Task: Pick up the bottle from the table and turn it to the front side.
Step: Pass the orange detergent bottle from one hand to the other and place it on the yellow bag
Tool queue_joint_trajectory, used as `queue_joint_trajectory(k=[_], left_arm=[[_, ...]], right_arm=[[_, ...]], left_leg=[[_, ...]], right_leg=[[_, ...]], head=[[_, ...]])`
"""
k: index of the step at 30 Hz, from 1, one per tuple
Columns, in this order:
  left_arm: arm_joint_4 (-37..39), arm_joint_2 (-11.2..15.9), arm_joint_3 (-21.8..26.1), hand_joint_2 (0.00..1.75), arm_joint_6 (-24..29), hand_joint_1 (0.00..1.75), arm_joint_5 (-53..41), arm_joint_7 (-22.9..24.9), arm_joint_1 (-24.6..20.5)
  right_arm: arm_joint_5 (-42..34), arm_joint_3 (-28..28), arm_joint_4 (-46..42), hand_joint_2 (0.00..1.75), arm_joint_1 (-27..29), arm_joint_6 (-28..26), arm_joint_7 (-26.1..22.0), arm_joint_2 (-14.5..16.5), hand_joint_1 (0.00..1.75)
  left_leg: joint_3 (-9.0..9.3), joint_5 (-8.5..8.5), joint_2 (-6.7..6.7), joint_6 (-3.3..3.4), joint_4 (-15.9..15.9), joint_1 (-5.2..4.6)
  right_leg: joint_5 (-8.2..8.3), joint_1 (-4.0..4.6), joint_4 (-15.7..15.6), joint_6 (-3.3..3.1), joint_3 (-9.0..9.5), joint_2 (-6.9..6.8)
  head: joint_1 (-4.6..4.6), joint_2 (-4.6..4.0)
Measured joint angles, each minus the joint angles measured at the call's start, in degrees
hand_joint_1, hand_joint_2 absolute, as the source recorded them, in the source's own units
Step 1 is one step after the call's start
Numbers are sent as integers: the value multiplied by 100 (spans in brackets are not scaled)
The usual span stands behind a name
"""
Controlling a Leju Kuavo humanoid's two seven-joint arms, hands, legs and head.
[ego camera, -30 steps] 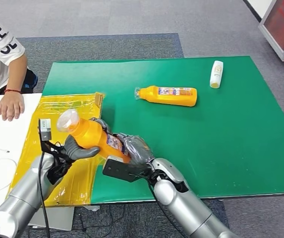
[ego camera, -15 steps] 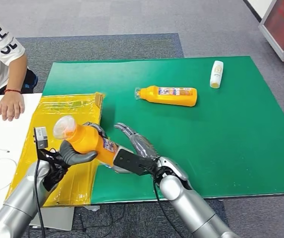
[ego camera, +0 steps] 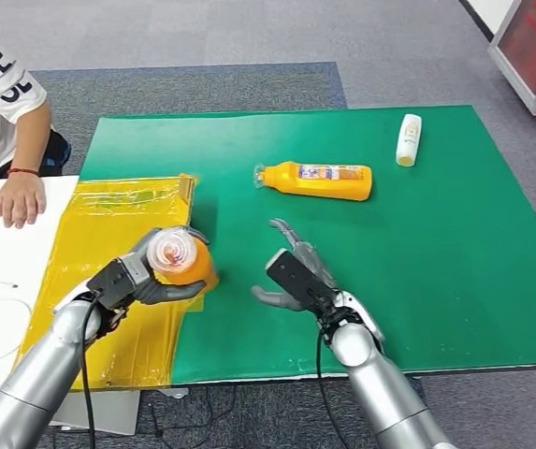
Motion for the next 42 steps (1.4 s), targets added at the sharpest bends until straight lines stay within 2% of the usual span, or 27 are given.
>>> queue_joint_trajectory(k=[7, 11, 14, 17, 21, 24, 26, 29, 35, 38, 42], left_arm=[[-188, 314, -122, 175, 8, 175, -505, 780, -453], [-122, 550, -257, 175, -286, 175, -674, 1222, -1005], [136, 707, -536, 175, -761, 175, -858, 1542, -1623], [679, 845, -1186, 175, -1628, 175, -1052, 1690, -2546], [1402, 975, -2269, 175, -2769, 175, -983, 1491, -3727], [1735, 1120, -3003, 175, -3450, 175, -372, 1265, -4338], [1849, 1241, -3435, 175, -3649, 175, 191, 1258, -4619], [1947, 1388, -3965, 175, -3552, 175, 920, 1381, -4872], [2294, 1457, -4626, 175, -2607, 175, 1629, 1417, -4891], [2563, 1371, -4747, 175, -2048, 175, 1626, 1476, -4761], [2957, 1110, -4799, 175, -1347, 175, 1306, 1691, -4452]], right_arm=[[384, -281, -104, 175, 156, -98, 61, 1, 0], [477, -349, -110, 175, 188, -120, 69, 11, 0], [524, -379, -110, 175, 180, -121, 72, 22, 0], [521, -390, -108, 175, 137, -88, 77, 59, 0], [459, -388, -74, 175, 54, -29, 18, 98, 0], [390, -367, 54, 175, -36, -19, -144, 119, 0], [338, -319, 157, 175, -101, -23, -220, 133, 0], [267, -215, 268, 175, -195, -55, -247, 151, 0], [197, -54, 366, 175, -294, -208, -204, 157, 0], [202, -1, 385, 175, -312, -320, -162, 157, 0], [231, 40, 384, 175, -310, -439, -94, 157, 0]], left_leg=[[-1, 3, 1, -4, 0, 1], [-1, 7, 2, -4, 0, 1], [-4, 11, 1, -4, 1, 1], [-9, 16, 1, -6, 3, 1], [-12, 17, 3, -7, 3, 1], [-13, 18, 5, -8, 2, 1], [-13, 18, 5, -8, 2, 2], [-13, 18, 5, -9, 2, 2], [-13, 21, 4, -8, 2, 2], [-12, 21, 4, -8, 2, 1], [-13, 21, 4, -8, 2, 0]], right_leg=[[1, 2, 1, -3, -6, 1], [5, 2, 1, -5, -7, 0], [8, 2, 1, -3, -8, 0], [19, 1, 1, -3, -14, 1], [23, 1, 2, -4, -15, 4], [23, 2, 4, -4, -16, 7], [23, 3, 5, -5, -17, 7], [22, 3, 5, -5, -17, 6], [24, 2, 4, -5, -15, 6], [24, 1, 3, -4, -14, 6], [24, 0, 3, -4, -15, 5]], head=[[-1, 0], [0, 0], [1, 0], [-1, 0], [0, 0], [-1, 0], [-2, 0], [-2, 0], [1, 0], [1, 0], [-1, 0]])
